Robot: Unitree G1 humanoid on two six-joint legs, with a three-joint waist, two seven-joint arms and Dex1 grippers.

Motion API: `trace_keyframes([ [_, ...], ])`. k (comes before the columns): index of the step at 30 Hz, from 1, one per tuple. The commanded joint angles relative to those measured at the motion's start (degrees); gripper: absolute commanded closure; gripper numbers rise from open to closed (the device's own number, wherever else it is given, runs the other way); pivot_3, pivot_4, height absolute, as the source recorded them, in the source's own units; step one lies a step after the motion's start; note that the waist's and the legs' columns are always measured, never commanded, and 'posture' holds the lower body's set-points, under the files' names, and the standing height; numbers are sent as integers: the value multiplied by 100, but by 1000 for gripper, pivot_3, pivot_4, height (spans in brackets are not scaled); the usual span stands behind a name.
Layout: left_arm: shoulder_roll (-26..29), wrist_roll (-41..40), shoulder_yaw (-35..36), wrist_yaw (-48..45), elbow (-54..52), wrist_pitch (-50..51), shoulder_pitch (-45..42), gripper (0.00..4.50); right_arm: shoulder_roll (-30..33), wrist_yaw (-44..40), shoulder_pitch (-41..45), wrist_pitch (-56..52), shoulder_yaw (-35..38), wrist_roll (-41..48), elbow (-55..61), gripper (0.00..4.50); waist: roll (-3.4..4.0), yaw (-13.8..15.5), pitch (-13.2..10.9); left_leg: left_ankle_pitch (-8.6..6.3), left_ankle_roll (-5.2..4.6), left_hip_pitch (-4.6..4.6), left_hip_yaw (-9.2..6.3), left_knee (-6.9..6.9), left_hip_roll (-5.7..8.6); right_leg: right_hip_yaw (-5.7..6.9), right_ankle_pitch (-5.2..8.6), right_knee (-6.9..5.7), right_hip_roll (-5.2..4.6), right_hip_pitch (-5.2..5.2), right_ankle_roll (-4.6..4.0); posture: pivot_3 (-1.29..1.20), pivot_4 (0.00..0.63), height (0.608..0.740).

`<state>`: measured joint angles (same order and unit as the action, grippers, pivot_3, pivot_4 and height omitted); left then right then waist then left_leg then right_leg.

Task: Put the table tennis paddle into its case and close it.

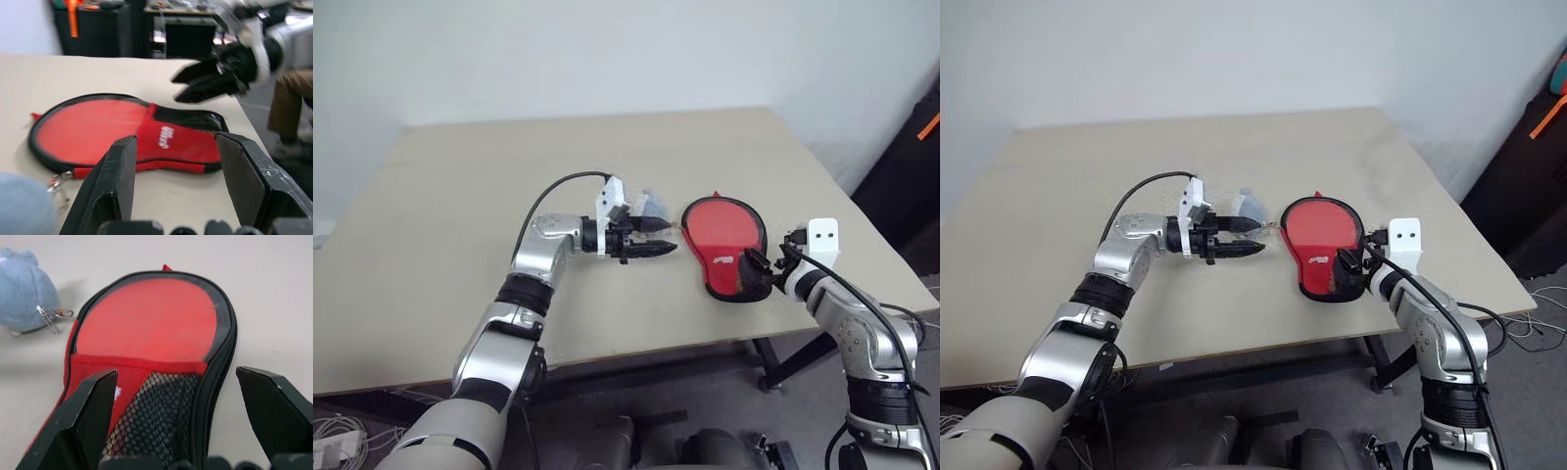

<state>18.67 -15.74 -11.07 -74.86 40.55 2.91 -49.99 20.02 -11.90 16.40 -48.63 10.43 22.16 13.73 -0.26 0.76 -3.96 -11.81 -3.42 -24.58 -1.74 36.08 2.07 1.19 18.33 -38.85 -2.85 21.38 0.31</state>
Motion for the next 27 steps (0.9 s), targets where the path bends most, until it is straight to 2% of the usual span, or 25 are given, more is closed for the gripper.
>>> trace_keyframes([
  [1, 45, 286, -192, -493, -75, -526, -62, 1728, 144, -95, 63, 58, 255, 120, 347, 275, 1, -1, 1, 1, -2, 0, 3, 1, 0, -2, -1, -2, 0, 0, 1, 0, 0, 740],
  [9, -237, 404, -96, -554, 245, -499, -110, 1728, 146, -200, 151, -175, -59, 113, 422, 275, -1, -4, 4, 2, -12, 1, 12, 9, -1, -10, -2, -9, 2, 2, 4, 0, 0, 740],
  [13, -45, 615, -115, -550, 280, -809, 91, 1728, 35, -208, 322, -261, -336, 47, 228, 275, -2, -15, 7, 2, -16, 1, 18, 13, -2, -15, -2, -15, 3, 5, 4, 0, 0, 740],
  [23, 668, 670, -43, -637, -332, -590, 946, 1728, -341, -177, 589, -358, -1268, -288, -187, 275, -7, -42, 12, 2, -16, 2, 21, 24, -1, -21, -2, -27, 2, 7, 4, 0, 0, 740],
  [27, 721, 663, -29, -497, -526, -543, 1163, 1728, -449, -216, 567, -343, -1603, -440, -214, 275, -10, -20, 14, 0, -18, 0, 20, 34, 2, -21, -2, -30, 0, 6, 4, 0, 0, 740],
])
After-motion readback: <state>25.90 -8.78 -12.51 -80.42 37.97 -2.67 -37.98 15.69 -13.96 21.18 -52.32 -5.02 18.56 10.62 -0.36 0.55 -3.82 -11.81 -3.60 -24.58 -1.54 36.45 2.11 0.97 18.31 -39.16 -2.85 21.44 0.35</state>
